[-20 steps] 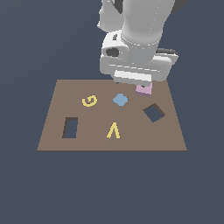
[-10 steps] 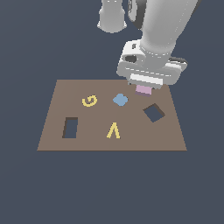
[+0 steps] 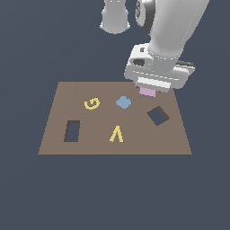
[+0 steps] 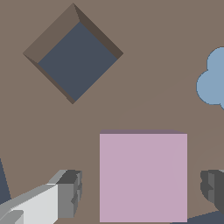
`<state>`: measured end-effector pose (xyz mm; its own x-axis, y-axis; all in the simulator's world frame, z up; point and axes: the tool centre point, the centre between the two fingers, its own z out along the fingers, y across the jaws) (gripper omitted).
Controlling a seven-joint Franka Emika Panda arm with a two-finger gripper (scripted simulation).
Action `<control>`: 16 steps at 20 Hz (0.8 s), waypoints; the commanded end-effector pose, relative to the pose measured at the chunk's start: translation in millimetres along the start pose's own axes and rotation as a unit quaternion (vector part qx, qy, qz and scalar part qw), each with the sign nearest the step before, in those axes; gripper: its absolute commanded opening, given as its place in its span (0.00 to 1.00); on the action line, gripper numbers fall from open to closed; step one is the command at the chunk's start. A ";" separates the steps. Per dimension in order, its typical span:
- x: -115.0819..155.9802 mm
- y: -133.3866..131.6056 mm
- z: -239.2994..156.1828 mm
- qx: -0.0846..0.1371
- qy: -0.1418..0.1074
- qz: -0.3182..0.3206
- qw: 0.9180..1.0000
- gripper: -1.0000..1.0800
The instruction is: Insert a designated object into the corresponding slot on a board.
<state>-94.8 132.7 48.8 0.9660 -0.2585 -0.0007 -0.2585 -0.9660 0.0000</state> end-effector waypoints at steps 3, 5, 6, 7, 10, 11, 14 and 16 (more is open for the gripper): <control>1.1 0.9 -0.9 0.000 0.000 0.000 1.000 0.96; 1.1 0.9 0.4 0.000 0.000 0.000 1.000 0.96; 1.2 1.0 2.1 0.000 0.000 0.000 1.000 0.96; 1.3 1.1 4.3 0.000 0.000 0.000 1.000 0.96; 1.4 1.5 13.6 0.000 0.000 0.000 1.000 0.96; 1.5 1.6 15.9 0.000 0.000 0.000 1.000 0.96; 1.5 1.8 18.8 0.000 0.000 0.000 1.000 0.96; 1.5 1.8 18.8 0.000 0.000 0.000 1.000 0.00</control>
<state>-94.0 131.0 30.9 0.9662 -0.2579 -0.0001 -0.2579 -0.9662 -0.0002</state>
